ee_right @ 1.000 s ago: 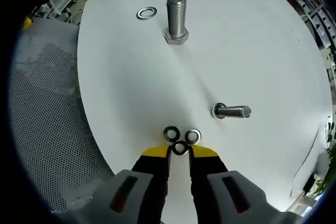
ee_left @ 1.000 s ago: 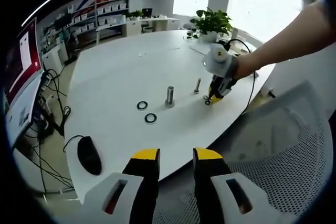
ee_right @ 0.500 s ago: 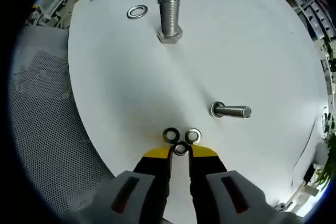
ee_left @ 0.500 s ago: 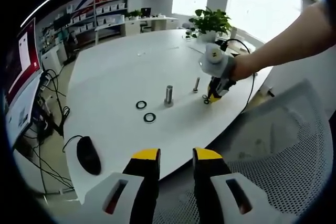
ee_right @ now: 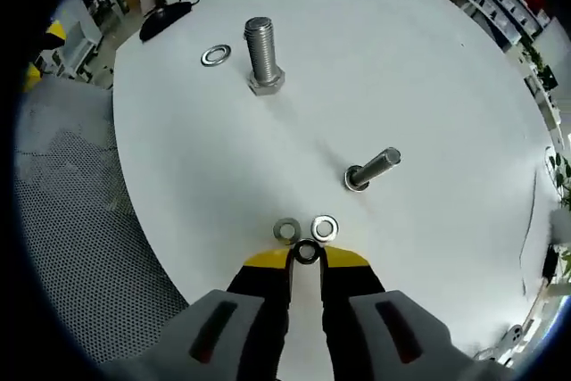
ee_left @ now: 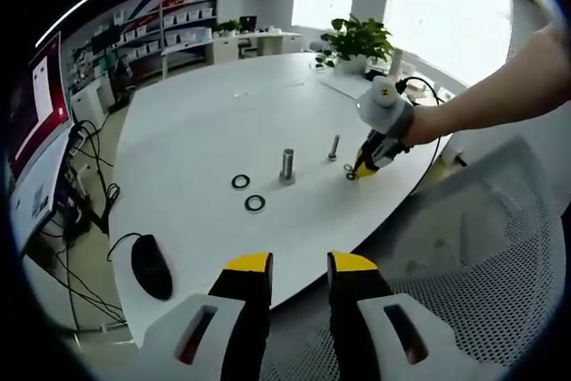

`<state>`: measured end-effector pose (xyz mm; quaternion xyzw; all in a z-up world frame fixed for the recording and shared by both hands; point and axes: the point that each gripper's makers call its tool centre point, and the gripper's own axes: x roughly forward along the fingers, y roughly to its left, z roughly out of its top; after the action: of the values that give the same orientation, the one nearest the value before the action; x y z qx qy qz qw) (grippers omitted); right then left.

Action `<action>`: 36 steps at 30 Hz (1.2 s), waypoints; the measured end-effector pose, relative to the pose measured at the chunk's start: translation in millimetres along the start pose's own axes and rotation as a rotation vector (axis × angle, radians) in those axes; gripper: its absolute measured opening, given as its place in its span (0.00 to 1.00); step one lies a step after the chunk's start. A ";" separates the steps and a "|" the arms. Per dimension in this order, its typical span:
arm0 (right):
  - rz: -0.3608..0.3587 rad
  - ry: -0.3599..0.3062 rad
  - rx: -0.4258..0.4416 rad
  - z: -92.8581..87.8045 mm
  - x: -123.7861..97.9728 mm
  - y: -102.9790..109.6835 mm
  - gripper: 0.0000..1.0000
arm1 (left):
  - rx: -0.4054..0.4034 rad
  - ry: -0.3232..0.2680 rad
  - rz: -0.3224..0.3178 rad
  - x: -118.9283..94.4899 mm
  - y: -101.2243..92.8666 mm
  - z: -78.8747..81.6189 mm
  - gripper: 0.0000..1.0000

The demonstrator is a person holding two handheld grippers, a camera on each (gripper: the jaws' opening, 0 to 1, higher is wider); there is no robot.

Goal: Place the washer onto the threaded stud by aligning its center hole with the stud, sliding it down to the base, and recovering from edge contact or off-axis alignment until the washer reaches the visible bottom stop.

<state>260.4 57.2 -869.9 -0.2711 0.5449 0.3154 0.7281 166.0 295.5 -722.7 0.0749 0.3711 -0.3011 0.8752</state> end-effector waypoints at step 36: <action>-0.024 -0.047 -0.139 39.9 -54.1 -27.4 0.14 | 0.000 -0.025 0.003 -1.7 0.7 4.7 0.22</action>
<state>294.7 59.9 -806.0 -0.3201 0.5013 0.3501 0.7236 168.3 295.1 -718.3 0.0716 0.3600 -0.3006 0.8803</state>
